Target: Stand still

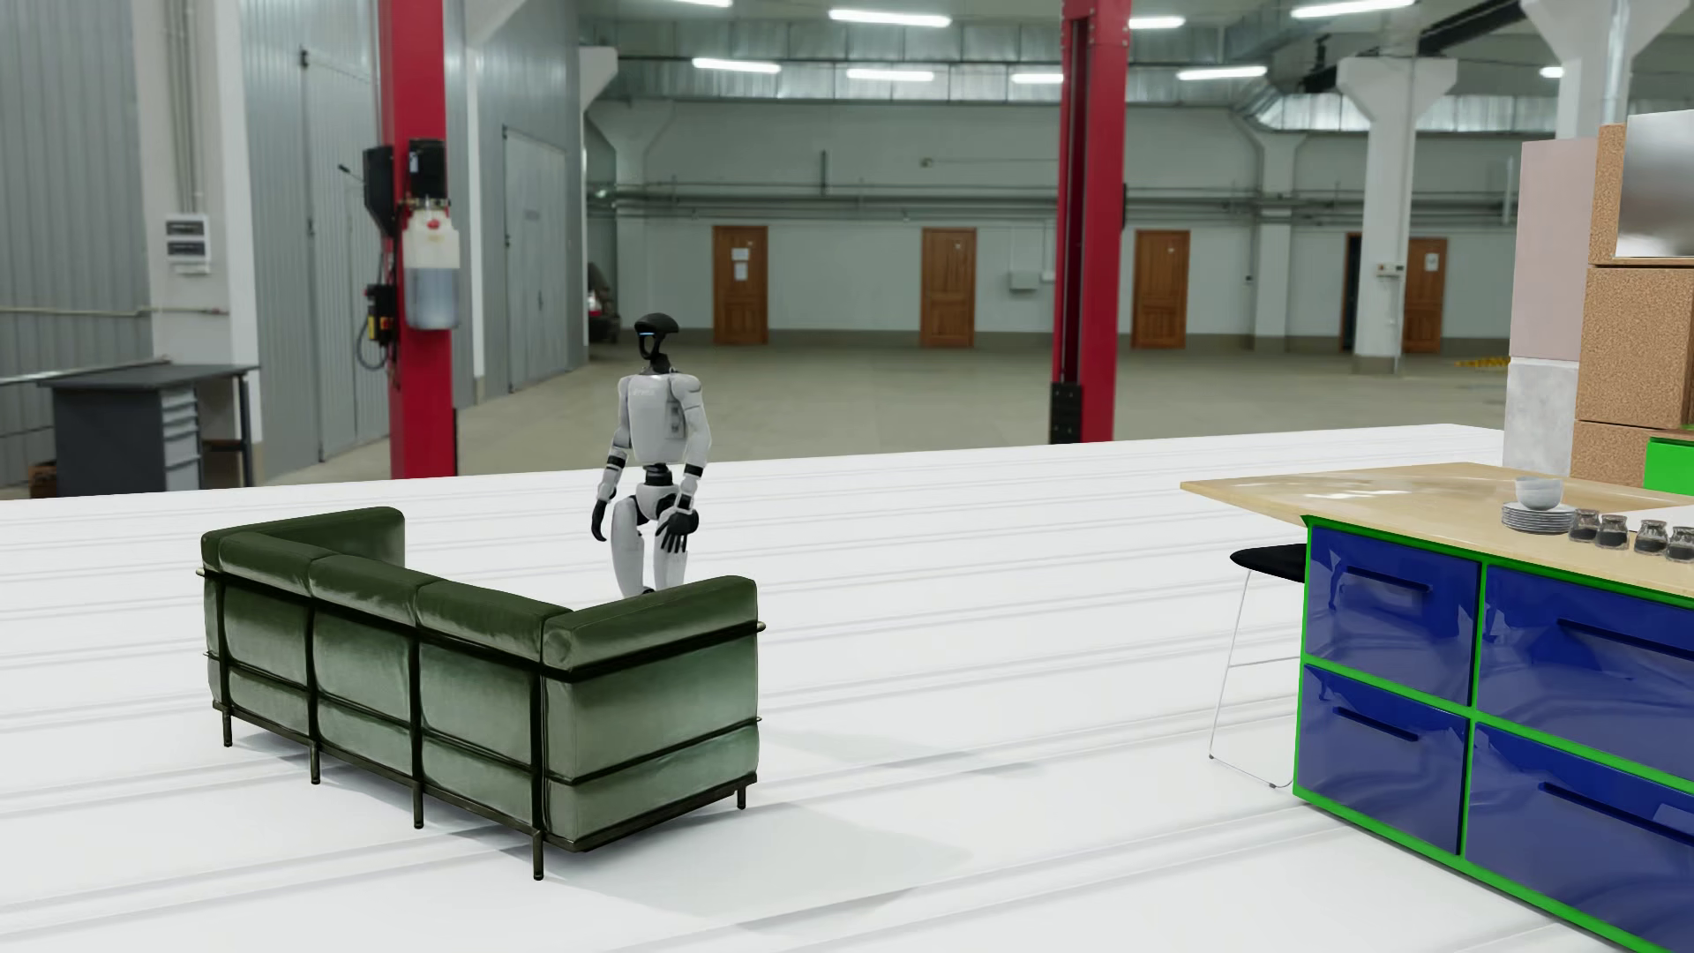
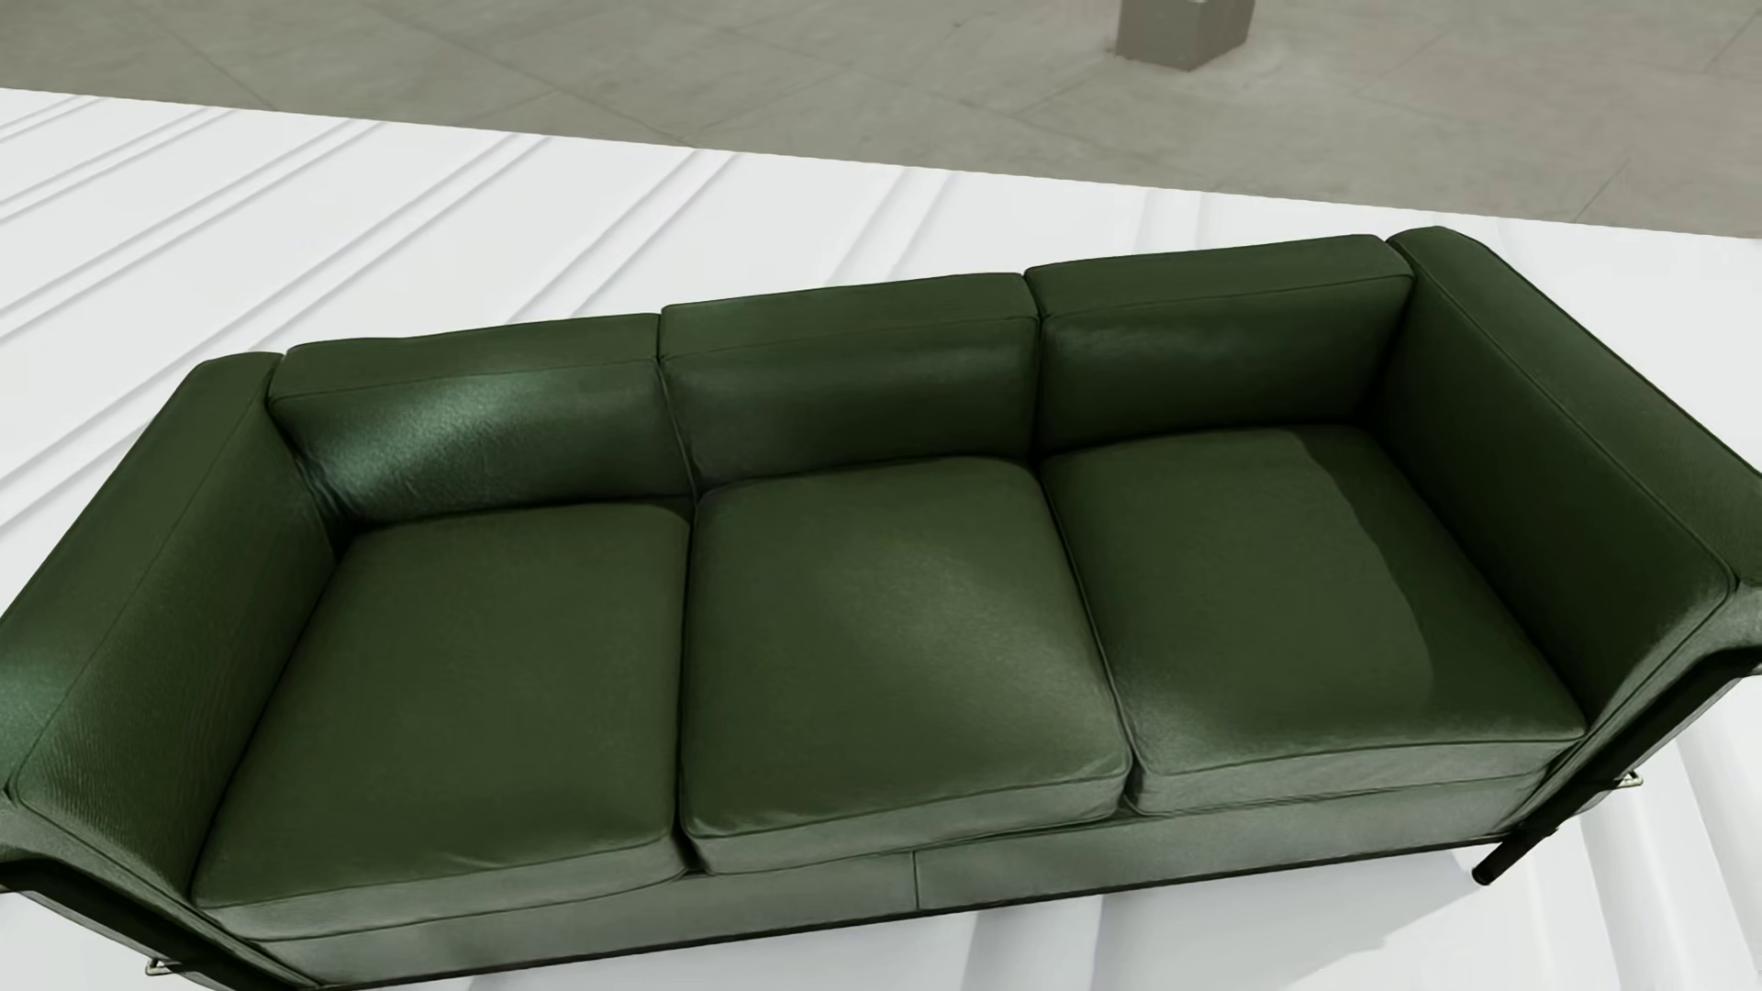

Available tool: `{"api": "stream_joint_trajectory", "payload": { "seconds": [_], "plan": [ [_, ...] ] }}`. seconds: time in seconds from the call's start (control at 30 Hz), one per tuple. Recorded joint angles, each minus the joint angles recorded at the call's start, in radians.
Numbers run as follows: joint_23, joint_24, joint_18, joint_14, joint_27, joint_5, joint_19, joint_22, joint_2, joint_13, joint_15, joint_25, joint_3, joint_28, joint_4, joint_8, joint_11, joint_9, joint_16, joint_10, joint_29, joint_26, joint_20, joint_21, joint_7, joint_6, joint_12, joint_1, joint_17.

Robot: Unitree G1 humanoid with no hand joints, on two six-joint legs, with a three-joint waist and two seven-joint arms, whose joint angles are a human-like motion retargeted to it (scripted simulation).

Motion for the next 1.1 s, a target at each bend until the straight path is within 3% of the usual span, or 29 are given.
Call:
{"api": "stream_joint_trajectory", "payload": {
  "seconds": [1.1],
  "plan": [
    [0.003,0.0,0.0,-0.005,0.0,0.004,0.0,0.03,-0.002,0.019,0.03,0.0,0.007,0.0,0.008,0.0,0.012,0.003,0.002,0.009,0.0,0.0,0.028,-0.03,0.0,-0.02,0.023,0.002,0.01]
  ]
}}
